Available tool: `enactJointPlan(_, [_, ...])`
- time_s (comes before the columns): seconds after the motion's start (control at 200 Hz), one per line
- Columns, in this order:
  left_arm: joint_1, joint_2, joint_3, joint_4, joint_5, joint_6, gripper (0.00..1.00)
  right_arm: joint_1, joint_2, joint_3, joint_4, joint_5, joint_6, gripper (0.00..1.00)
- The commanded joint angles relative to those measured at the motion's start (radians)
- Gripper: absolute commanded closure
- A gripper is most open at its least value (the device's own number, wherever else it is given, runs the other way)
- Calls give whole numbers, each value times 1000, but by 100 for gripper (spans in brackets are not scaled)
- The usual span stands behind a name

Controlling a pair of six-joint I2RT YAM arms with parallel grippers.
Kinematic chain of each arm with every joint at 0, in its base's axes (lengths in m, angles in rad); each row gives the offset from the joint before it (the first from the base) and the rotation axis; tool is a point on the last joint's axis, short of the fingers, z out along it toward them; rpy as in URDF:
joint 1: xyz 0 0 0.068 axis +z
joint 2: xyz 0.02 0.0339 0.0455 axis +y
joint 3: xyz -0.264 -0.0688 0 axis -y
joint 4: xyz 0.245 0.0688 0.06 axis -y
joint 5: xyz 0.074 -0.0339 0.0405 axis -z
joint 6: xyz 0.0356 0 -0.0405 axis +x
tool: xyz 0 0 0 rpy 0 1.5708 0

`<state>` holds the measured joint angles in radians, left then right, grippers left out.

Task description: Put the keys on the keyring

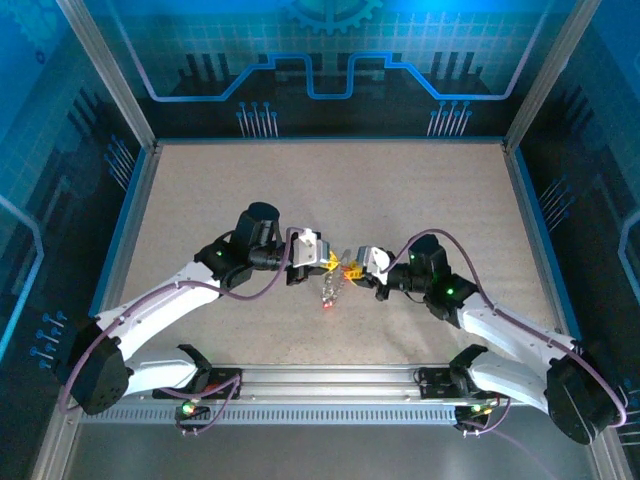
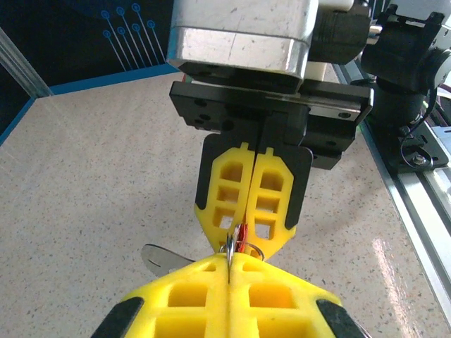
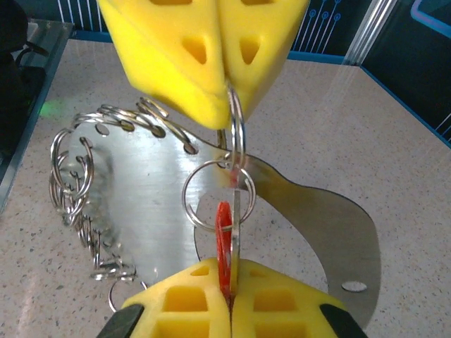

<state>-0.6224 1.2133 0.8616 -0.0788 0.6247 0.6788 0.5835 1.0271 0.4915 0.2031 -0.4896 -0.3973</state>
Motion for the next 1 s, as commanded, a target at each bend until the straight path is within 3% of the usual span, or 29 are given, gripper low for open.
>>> enactJointPlan(0.0, [9,-11,-5,-20,14,37,100,-3,-25,48,-77,17,-23,100])
enactJointPlan(0.485, [9,28,10,-79,-11,81,100,27,-27,203,-301,126,-119,100])
enactJointPlan(0.835, [9,40,-15,21,-29,7,100,186,51,429,-525,525,-293,100])
enactJointPlan(0.925, [12,36,-49,96,-53,-33,85,214,84,491,-586,621,-345,100])
enactJointPlan(0.996, [14,31,-67,125,-73,-54,82,233,113,535,-614,717,-395,100])
